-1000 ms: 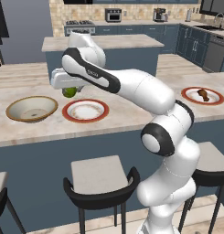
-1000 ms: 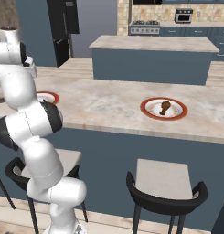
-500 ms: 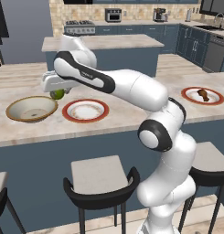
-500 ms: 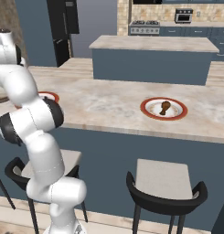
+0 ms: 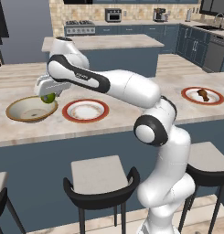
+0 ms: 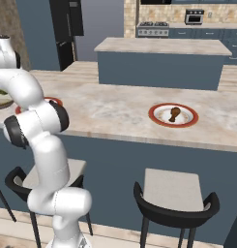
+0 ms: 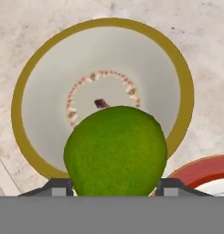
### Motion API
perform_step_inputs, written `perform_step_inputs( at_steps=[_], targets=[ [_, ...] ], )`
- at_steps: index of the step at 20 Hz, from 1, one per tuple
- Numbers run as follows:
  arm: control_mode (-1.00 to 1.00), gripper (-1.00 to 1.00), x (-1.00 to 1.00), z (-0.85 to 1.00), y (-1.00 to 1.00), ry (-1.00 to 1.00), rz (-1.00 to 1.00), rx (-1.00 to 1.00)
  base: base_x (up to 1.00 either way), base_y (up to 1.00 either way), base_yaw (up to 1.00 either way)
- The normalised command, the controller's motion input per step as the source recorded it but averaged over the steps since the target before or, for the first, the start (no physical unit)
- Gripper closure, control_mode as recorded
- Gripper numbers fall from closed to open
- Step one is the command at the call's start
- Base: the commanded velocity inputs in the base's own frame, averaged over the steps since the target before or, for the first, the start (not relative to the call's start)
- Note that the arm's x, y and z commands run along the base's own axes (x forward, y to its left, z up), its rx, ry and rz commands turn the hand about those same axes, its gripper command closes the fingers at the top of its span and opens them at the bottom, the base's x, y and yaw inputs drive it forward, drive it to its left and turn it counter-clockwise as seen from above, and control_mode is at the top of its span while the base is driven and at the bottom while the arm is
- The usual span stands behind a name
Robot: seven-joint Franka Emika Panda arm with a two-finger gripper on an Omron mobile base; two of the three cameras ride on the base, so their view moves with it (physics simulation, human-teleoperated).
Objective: Pick the chicken drumstick and lime from their plates and place them in the bowl. Then put the bowl in the fridge.
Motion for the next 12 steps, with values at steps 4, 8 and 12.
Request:
perform_step_inputs(
  at_steps=[4,8,12],
  targets=[
    [-1.00,1.00,0.12,-0.16,0.30,0.00,0.13,0.00,0.00,0.00,0.00],
    [-1.00,1.00,0.10,-0.14,0.24,0.00,0.10,0.00,0.00,0.00,0.00],
    [-1.00,1.00,0.06,-0.14,0.20,0.00,0.07,0.00,0.00,0.00,0.00]
  ],
)
